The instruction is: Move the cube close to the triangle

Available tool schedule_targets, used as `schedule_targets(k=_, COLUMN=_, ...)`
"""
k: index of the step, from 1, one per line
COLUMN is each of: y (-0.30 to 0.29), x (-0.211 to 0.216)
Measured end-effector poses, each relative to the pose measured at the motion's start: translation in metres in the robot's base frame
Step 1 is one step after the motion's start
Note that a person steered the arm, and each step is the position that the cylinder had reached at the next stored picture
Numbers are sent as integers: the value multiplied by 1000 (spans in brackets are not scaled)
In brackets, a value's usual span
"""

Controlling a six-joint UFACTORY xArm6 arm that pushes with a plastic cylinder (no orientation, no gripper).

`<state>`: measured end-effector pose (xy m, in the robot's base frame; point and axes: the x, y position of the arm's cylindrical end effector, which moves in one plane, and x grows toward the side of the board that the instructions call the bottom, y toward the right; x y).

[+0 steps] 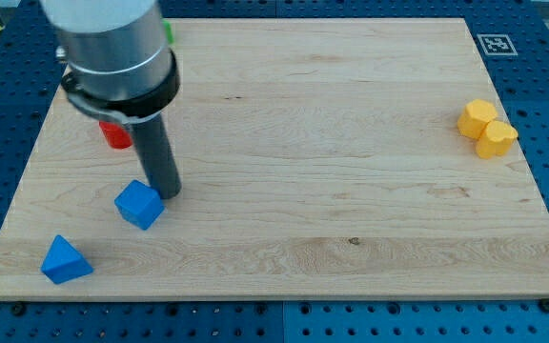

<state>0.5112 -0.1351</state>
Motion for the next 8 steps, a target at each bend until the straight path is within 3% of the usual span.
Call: schedule_targets(k=8, y=-70, x=30)
